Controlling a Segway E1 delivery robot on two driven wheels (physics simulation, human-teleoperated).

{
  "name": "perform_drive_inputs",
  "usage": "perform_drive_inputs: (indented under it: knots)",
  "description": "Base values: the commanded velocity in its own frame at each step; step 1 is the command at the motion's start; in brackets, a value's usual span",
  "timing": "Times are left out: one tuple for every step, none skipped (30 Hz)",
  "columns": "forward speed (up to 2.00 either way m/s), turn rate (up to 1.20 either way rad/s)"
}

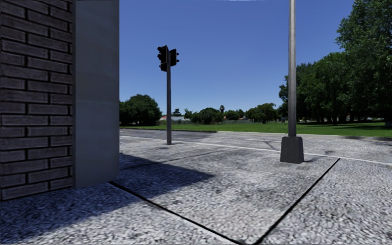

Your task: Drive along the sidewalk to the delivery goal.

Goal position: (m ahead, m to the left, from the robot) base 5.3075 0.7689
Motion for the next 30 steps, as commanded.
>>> perform_drive_inputs:
  knots:
    - [1.34, -0.4]
    - [1.39, -0.32]
    - [1.45, -0.22]
    - [1.47, -0.14]
    - [1.48, -0.03]
    - [1.48, 0.0]
    - [1.48, 0.0]
    - [1.48, 0.0]
    - [1.48, 0.0]
    - [1.48, 0.0]
    - [1.49, 0.0]
    - [1.5, 0.0]
    - [1.51, 0.0]
    - [1.51, 0.0]
    - [1.51, 0.0]
    - [1.51, 0.0]
    - [1.51, 0.0]
    - [1.52, 0.0]
    - [1.55, 0.0]
    - [1.58, 0.0]
    - [1.6, 0.0]
    - [1.62, 0.0]
    - [1.63, 0.0]
    - [1.63, 0.0]
    - [1.63, 0.0]
    - [1.63, 0.0]
    - [1.63, 0.0]
    - [1.63, 0.0]
    - [1.63, 0.0]
    - [1.63, 0.0]
